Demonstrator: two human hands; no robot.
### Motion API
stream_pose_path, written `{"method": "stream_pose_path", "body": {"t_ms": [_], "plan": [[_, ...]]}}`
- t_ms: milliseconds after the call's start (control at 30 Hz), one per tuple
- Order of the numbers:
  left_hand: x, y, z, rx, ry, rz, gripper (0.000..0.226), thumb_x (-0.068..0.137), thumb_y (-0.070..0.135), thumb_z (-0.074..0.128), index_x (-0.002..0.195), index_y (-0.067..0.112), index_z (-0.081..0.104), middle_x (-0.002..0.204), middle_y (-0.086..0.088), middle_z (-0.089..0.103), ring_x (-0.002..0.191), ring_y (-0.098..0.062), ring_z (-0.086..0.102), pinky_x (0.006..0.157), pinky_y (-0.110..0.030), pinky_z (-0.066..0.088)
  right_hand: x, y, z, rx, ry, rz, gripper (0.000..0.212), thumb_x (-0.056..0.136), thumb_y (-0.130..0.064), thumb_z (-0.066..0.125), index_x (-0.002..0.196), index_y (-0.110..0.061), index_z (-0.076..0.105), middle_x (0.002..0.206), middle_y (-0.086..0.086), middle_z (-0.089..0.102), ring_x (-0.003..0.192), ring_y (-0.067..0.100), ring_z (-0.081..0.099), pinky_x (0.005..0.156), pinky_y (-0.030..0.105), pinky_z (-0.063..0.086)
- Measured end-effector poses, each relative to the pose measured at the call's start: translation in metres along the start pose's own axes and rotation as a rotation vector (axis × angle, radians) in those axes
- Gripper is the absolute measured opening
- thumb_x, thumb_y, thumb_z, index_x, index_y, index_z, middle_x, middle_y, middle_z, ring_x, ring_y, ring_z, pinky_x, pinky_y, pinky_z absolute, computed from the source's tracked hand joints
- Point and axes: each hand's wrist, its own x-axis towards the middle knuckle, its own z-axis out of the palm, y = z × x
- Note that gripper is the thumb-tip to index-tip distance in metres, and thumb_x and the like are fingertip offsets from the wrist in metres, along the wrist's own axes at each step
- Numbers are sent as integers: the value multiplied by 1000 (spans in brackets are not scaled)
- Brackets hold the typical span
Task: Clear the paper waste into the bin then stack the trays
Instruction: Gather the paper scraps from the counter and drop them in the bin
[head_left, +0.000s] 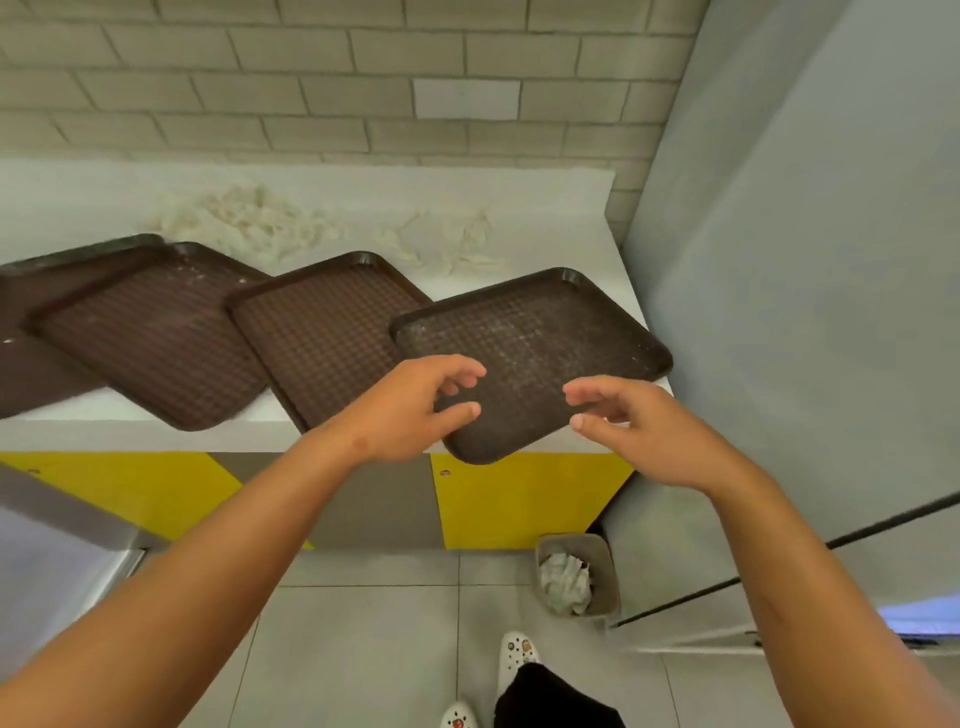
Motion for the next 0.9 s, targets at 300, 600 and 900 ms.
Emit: {"method": "stream_pose_path", "body": {"t_ms": [300,600,900], "plan": [[75,-45,-50,-89,29,-61,40,93,36,67,131,33,57,117,17,65,105,0,63,95,-24,52,109,1,-39,-51,3,-37,39,94,-38,67,133,-36,61,121,-23,66,109,-4,63,101,32,52],[174,-106,-87,14,37,-171,40,92,34,67,131,28,58,113,15,64,98,-2,65,95,-32,54,251,19,-69,-79,-17,-29,44,94,-44,65,137,-39,56,129,-13,62,111,2,61,100,31,51],[260,-164,-99,209,-14,-226,48,93,35,63,139,30,49,125,5,60,108,-15,61,96,-32,51,379,36,-59,-210,-89,-33,45,97,-35,64,140,-29,54,150,-3,48,126,18,55,97,24,41]]}}
